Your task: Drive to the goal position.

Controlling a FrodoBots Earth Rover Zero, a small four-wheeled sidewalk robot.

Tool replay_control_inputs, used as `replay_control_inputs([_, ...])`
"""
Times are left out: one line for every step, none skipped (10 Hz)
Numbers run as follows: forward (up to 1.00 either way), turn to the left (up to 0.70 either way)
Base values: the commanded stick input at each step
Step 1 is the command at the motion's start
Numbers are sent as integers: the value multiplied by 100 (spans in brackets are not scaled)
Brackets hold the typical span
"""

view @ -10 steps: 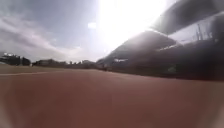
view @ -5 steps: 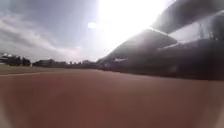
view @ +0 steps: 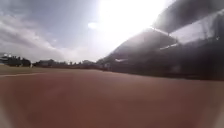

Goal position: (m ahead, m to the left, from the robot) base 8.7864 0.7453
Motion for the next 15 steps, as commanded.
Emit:
replay_control_inputs([70,0])
replay_control_inputs([70,0])
replay_control_inputs([70,0])
replay_control_inputs([70,0])
replay_control_inputs([70,0])
replay_control_inputs([70,0])
replay_control_inputs([70,0])
replay_control_inputs([70,0])
replay_control_inputs([70,0])
replay_control_inputs([70,0])
replay_control_inputs([70,0])
replay_control_inputs([70,0])
replay_control_inputs([70,0])
replay_control_inputs([70,0])
replay_control_inputs([70,0])
